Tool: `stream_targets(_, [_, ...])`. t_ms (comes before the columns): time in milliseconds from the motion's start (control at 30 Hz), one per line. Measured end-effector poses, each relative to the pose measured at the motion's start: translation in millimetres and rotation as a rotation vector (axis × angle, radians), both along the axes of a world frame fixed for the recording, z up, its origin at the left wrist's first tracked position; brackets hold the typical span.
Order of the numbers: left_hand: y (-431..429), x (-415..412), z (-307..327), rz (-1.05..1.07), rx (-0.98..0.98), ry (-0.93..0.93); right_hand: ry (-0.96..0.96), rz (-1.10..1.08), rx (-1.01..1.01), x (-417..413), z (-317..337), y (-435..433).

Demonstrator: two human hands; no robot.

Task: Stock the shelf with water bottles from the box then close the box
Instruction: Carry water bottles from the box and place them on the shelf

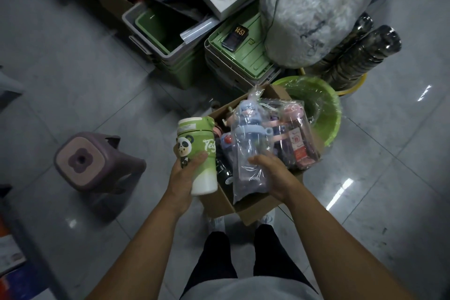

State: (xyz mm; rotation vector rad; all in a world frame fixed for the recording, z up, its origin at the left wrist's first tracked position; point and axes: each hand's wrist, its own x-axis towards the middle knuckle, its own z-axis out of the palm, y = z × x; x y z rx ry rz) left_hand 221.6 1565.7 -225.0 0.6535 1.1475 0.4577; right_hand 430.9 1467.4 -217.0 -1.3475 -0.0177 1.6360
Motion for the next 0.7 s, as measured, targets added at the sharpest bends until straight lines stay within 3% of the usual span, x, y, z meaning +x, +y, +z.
stream_targets(367, [-6.3,51.4,52.2,0.051,0.064,-0.128,-0.057,-0.184,0.189,34.5,67.7,-28.4])
stream_targets(533, [-8.5,83.2,86.6,-0.068,0.135,-0.155,-0.061,-0.269,0.291,48.7,104.3,-56.4])
stream_targets(700, [-17.6,117.9,123.9,-0.375,0.262,-0.212,-0.191,-0.491,0.410,34.5,151.4,-106.2])
